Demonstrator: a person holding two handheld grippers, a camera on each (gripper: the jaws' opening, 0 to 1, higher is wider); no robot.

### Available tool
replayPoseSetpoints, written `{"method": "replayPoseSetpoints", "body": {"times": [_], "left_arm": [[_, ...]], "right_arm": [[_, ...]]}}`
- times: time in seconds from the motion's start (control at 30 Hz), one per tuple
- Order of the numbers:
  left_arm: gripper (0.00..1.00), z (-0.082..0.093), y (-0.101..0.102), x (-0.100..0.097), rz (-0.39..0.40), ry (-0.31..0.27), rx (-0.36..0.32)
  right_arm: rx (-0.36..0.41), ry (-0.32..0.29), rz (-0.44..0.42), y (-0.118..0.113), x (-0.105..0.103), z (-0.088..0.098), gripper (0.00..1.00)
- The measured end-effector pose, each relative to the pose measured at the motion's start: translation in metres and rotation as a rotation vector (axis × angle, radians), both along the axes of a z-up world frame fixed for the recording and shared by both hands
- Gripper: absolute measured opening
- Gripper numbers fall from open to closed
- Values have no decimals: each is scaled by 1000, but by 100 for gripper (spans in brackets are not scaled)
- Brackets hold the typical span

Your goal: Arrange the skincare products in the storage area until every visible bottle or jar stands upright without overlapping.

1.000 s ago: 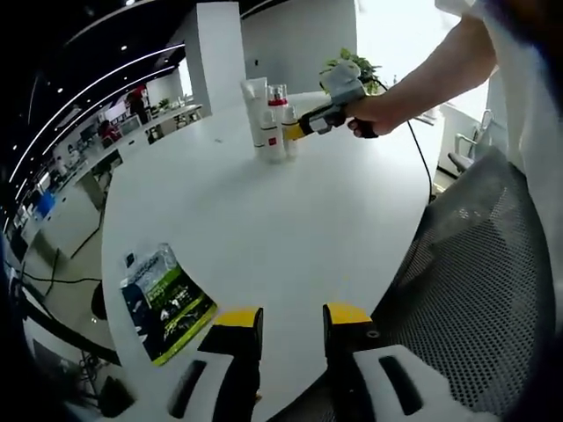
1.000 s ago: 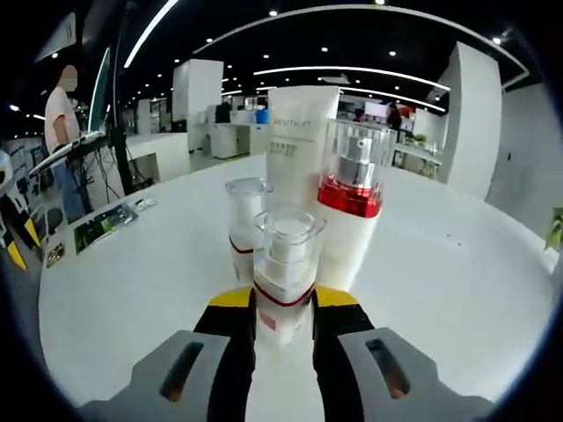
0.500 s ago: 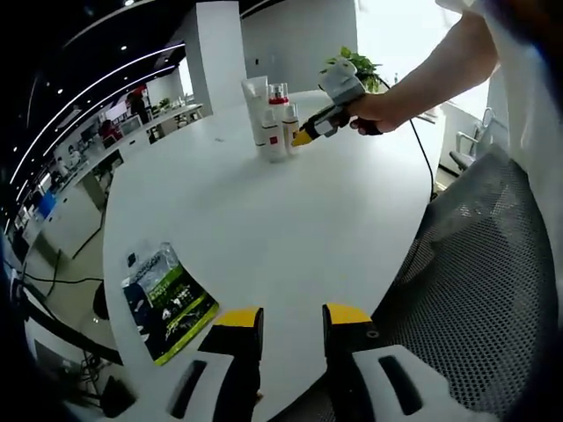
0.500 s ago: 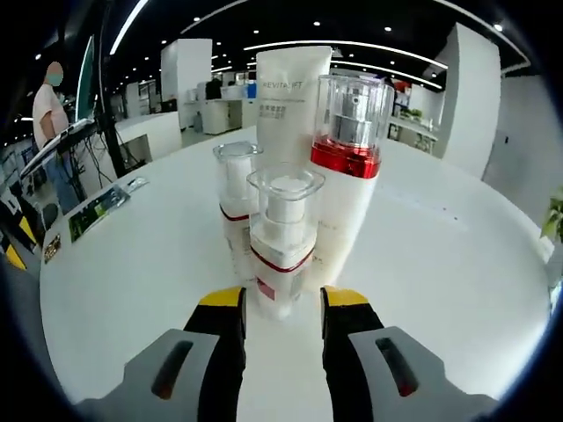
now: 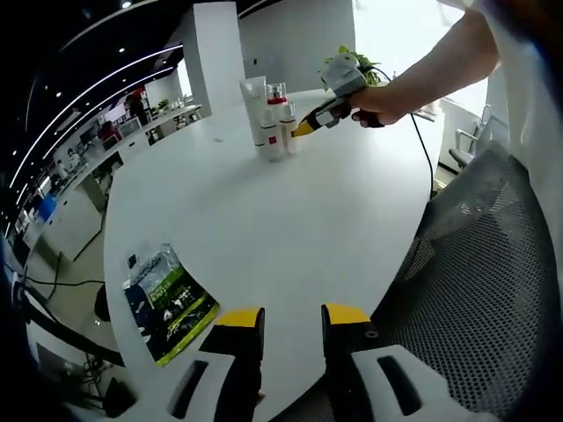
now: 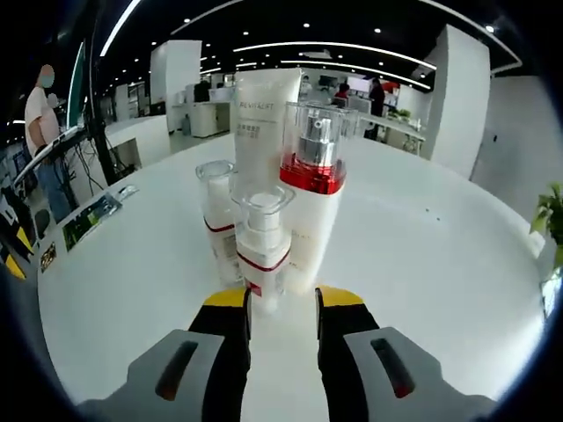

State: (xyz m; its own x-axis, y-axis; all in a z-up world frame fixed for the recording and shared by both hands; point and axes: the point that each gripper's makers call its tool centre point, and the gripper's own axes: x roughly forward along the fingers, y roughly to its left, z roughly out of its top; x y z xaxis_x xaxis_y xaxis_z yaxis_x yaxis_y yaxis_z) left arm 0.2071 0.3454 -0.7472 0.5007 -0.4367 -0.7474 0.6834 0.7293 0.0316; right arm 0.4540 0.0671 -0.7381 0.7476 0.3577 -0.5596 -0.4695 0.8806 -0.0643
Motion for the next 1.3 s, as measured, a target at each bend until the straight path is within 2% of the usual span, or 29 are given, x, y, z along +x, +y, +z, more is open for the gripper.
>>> {"method": "replayPoseSetpoints", "body": {"times": [0.23,0.4,0.57,0.7,1.07,1.17,1.3], "left_arm": [[26,-1,1,0,0,2,5],[26,-1,1,-1,-2,3,11],[26,-2,2,-1,-1,8,23],[26,-2,3,-1,1,9,23],[26,-3,3,-1,0,9,28],[26,-3,3,-1,-2,10,29],[26,-4,3,-1,-3,12,32]], "right_arm": [[68,1,-25,7,3,8,30],[194,40,-79,23,7,14,33],[160,53,-116,24,10,11,32],[136,72,-145,22,11,7,21],[72,49,-204,10,8,8,18],[85,48,-234,6,9,8,18],[69,42,-226,8,9,8,18]]}}
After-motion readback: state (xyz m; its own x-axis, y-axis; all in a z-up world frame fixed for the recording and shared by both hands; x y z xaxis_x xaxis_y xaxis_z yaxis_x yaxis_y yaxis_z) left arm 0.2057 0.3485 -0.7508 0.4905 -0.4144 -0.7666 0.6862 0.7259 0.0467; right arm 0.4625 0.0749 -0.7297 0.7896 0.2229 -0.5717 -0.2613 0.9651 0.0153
